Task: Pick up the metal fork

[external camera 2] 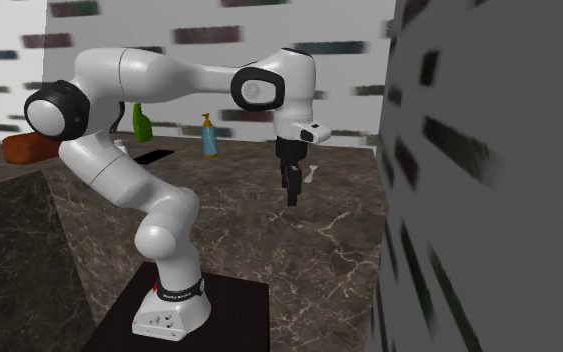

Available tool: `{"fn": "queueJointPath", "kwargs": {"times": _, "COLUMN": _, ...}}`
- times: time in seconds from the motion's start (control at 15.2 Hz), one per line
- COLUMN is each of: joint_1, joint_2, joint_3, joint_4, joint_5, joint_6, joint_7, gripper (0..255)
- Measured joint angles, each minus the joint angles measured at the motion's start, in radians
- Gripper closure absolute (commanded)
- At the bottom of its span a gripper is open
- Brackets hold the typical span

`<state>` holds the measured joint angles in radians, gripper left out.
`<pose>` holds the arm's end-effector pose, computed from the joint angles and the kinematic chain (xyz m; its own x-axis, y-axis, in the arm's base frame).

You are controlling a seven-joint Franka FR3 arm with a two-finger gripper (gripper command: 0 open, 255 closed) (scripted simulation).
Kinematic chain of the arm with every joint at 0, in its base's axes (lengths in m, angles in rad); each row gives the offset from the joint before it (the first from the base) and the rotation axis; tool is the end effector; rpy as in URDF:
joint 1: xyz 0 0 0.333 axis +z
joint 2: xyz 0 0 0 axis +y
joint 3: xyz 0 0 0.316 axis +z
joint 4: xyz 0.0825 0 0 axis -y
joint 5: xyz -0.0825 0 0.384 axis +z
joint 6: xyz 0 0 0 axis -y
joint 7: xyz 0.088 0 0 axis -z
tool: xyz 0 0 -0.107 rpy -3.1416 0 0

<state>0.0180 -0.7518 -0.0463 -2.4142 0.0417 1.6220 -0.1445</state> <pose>0.3180 -0.0078 0.5567 0.9914 0.1271 -0.0301 0.1244 -0.9891 -0.0782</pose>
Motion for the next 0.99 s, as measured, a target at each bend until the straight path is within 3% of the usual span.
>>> {"fn": "queueJointPath", "kwargs": {"times": 0.2, "joint_1": 0.022, "joint_2": 0.028, "joint_3": 0.012, "joint_4": 0.015, "joint_5": 0.004, "joint_6": 0.023, "joint_7": -0.020, "gripper": 0}}
{"fn": "queueJointPath", "kwargs": {"times": 0.99, "joint_1": 0.208, "joint_2": 0.244, "joint_3": 0.155, "joint_4": 0.185, "joint_5": 0.018, "joint_6": 0.185, "joint_7": -0.195, "gripper": 0}}
